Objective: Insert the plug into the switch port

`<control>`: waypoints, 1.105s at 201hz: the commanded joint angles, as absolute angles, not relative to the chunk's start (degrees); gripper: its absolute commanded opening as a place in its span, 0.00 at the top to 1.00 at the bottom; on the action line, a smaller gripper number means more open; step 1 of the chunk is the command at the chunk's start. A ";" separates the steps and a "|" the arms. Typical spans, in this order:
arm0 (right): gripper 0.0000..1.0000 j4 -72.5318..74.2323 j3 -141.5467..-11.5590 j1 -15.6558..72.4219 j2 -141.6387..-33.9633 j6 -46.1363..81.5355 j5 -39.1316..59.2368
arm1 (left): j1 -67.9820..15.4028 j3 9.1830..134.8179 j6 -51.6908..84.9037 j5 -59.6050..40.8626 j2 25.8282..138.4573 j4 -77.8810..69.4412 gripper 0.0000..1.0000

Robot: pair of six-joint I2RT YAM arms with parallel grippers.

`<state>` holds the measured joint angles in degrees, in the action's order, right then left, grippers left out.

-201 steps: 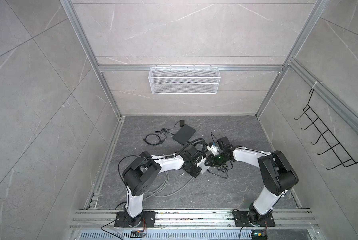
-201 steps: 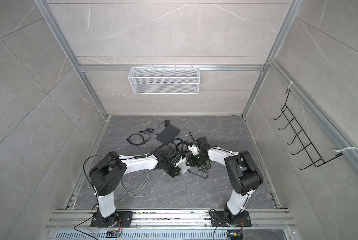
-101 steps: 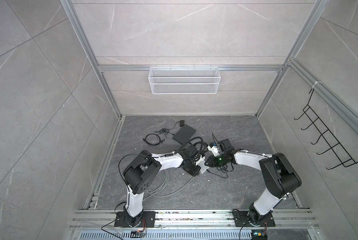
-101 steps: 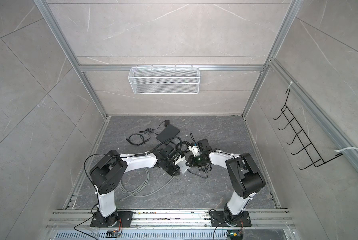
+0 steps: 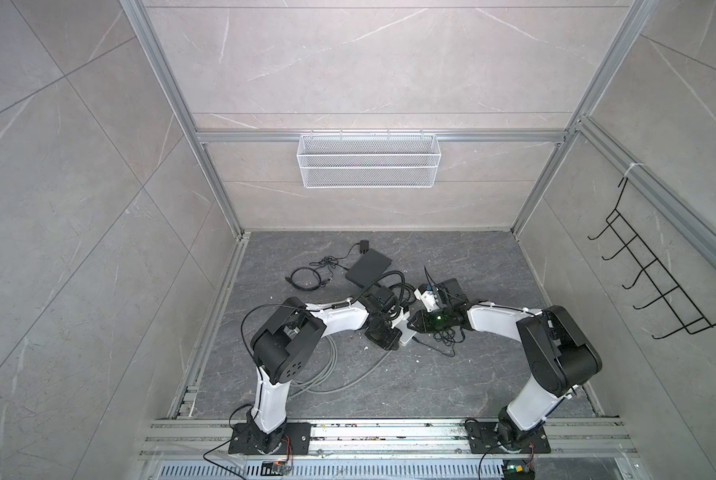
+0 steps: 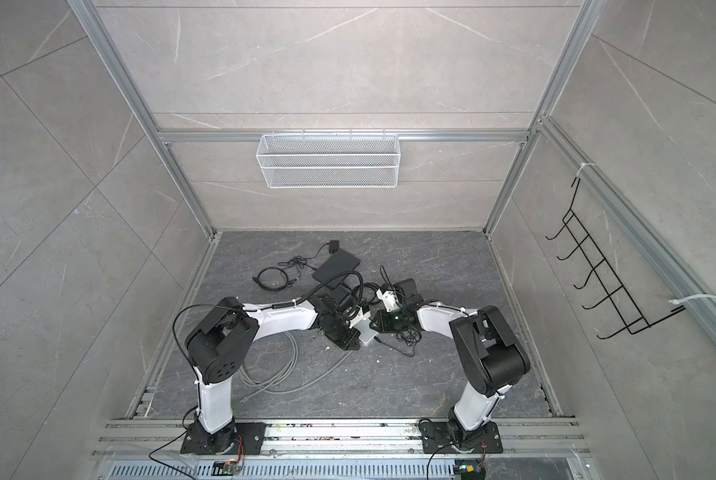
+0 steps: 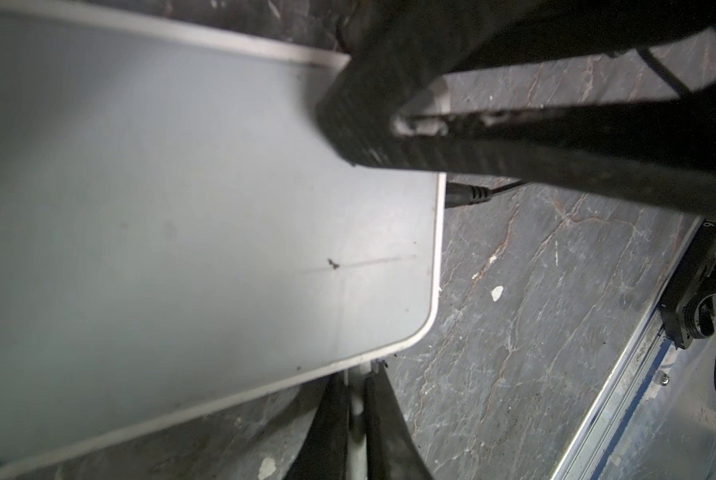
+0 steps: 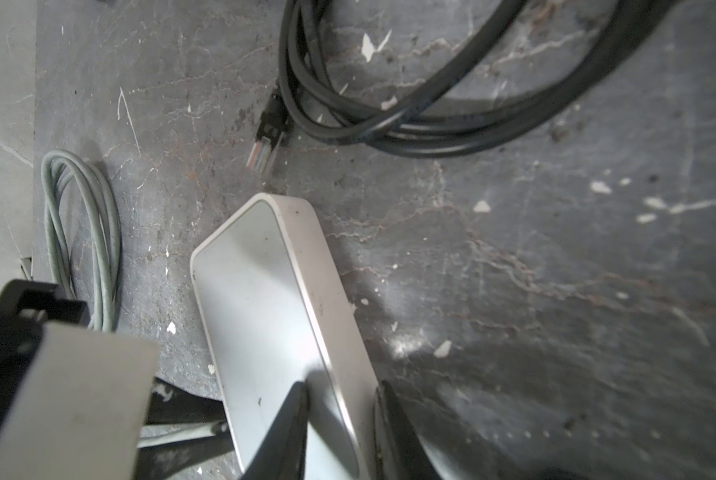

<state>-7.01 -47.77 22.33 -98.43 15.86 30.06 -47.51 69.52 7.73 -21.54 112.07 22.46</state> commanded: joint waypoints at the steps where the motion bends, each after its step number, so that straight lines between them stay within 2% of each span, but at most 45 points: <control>1: 0.70 -26.50 -47.04 26.90 -99.79 19.08 41.55 | -47.67 68.07 8.05 -15.45 113.47 0.67 0.86; 32: 0.67 -23.65 -53.61 19.00 -97.74 23.58 36.30 | -46.85 64.59 4.60 -19.04 110.08 7.90 0.79; 49: 0.66 -20.01 -55.20 16.93 -98.90 26.99 36.76 | -46.18 63.35 3.49 -20.54 109.19 9.76 0.65; 63: 0.65 -18.61 -56.37 15.86 -99.93 28.54 37.29 | -45.29 63.05 1.99 -23.74 108.57 11.69 0.57; 109: 0.64 -20.39 -59.46 14.48 -99.08 28.21 37.90 | -39.49 64.56 -2.37 -29.05 102.69 15.69 0.53; 137: 0.63 -20.39 -59.68 14.30 -97.21 27.51 38.27 | -30.47 65.03 1.67 -25.37 97.95 10.44 0.52; 154: 0.63 -19.66 -59.18 14.31 -96.68 27.09 39.13 | -25.65 65.93 3.36 -15.24 97.88 9.55 0.52; 177: 0.63 -19.39 -58.52 14.38 -96.18 26.16 40.03 | -21.15 71.22 1.73 0.10 102.17 15.77 0.52; 198: 0.64 -20.01 -58.19 14.33 -96.14 25.10 40.56 | -19.09 77.36 -4.38 6.13 107.53 22.68 0.53; 222: 0.63 -20.68 -57.79 14.33 -96.30 24.13 41.37 | -16.42 83.00 -8.37 7.82 112.55 28.59 0.53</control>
